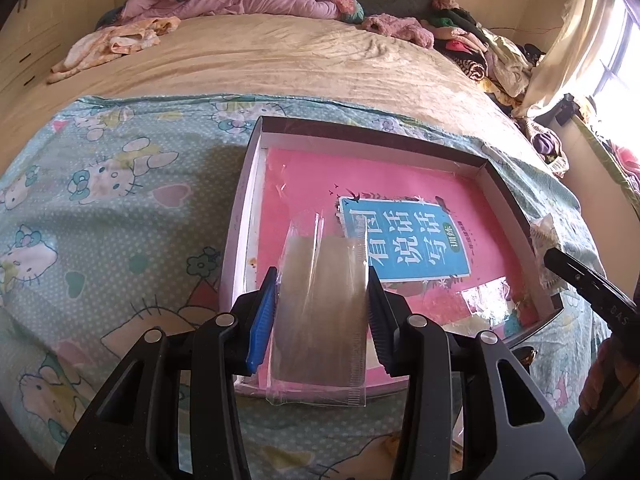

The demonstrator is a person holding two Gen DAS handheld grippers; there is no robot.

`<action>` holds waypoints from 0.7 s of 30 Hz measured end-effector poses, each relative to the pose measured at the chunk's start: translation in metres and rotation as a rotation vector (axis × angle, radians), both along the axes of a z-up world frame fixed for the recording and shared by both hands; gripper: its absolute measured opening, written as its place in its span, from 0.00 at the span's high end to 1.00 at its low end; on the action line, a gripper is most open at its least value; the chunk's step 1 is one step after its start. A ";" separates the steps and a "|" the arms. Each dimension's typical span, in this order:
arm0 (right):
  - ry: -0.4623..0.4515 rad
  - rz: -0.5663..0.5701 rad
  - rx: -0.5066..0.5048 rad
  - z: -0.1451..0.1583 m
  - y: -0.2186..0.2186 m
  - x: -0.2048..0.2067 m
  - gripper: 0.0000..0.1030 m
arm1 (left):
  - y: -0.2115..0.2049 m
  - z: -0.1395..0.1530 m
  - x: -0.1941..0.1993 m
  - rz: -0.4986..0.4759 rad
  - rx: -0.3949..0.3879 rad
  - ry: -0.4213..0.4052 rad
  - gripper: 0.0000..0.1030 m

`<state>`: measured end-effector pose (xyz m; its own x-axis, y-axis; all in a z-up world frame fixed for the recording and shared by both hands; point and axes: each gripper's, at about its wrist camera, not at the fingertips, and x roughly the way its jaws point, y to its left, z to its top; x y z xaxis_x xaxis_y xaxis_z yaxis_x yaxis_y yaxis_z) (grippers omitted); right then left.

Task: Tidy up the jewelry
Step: 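Carry both clear packets into the pink box and open both tools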

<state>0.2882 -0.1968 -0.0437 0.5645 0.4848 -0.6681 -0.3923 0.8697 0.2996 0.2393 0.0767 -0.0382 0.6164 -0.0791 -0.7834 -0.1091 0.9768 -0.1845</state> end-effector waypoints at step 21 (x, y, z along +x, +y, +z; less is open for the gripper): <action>-0.012 -0.043 -0.021 -0.005 -0.011 -0.017 0.55 | -0.005 -0.008 0.002 -0.012 0.010 0.025 0.67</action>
<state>0.2713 -0.2079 -0.0491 0.5928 0.4457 -0.6708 -0.3574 0.8920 0.2768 0.2409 0.0714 -0.0460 0.5959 -0.0788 -0.7992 -0.1016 0.9798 -0.1724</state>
